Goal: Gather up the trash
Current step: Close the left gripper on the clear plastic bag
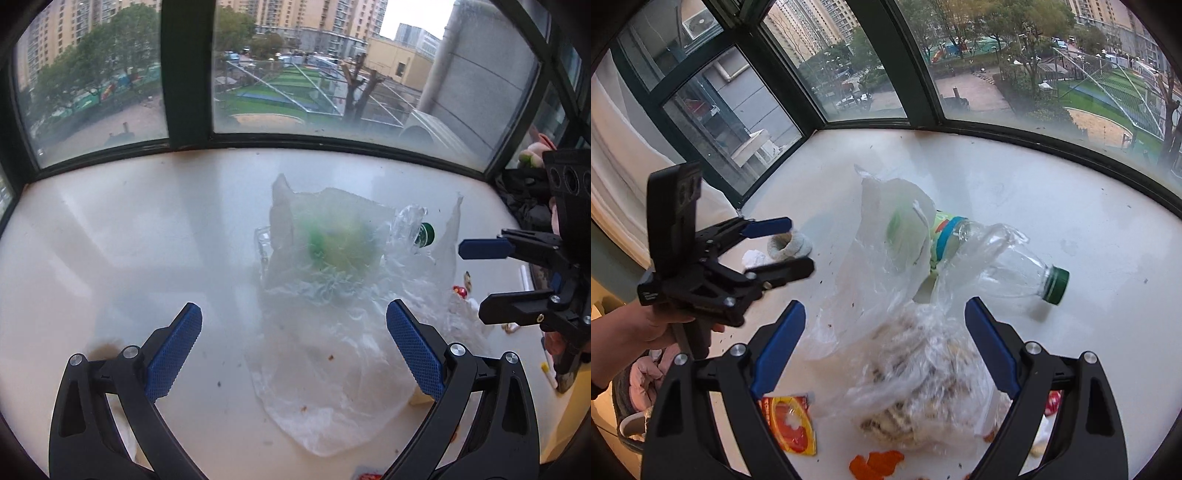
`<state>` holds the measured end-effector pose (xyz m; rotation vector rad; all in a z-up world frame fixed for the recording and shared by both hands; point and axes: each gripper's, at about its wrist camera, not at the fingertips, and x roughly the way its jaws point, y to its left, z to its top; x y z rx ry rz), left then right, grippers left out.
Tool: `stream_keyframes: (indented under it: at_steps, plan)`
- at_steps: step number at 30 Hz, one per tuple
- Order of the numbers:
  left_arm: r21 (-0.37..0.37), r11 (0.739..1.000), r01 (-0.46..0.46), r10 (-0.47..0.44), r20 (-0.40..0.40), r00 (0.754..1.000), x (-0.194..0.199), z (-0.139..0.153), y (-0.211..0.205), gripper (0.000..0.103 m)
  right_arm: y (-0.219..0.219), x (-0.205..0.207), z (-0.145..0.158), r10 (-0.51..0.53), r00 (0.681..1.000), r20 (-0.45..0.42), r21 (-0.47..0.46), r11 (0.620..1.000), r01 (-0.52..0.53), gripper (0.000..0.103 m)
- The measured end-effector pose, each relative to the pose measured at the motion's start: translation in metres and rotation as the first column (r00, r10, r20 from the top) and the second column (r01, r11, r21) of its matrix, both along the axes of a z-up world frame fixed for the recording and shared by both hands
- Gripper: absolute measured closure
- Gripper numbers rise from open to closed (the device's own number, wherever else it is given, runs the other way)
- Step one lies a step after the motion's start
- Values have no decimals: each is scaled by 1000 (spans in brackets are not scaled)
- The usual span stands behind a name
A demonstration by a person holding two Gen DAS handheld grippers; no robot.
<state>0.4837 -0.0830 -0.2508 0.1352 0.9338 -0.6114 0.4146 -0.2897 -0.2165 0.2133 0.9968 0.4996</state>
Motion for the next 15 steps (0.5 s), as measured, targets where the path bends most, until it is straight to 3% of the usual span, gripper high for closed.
stream_keyframes:
  at_steps: [4,7,10,12,15]
  plan:
    - [-20,999,45,-45,-33,998,19,-21,-4,6,2,8,-11,5,1000,-19,35,999,-4,18]
    - [-82,996,42,-50,-89,995,31,-37,4,6,3,6,-16,10,1000,-26,52,999,-8,19]
    - [-134,990,52,-68,-121,990,34,-45,7,6,8,5,-19,18,999,-28,59,998,-16,33]
    - [-161,985,57,-82,-151,985,37,-50,8,6,9,6,-21,18,999,-32,48,999,-17,49]
    - [-180,982,62,-98,-197,976,40,-60,6,9,9,9,-27,8,998,-54,48,999,-6,51]
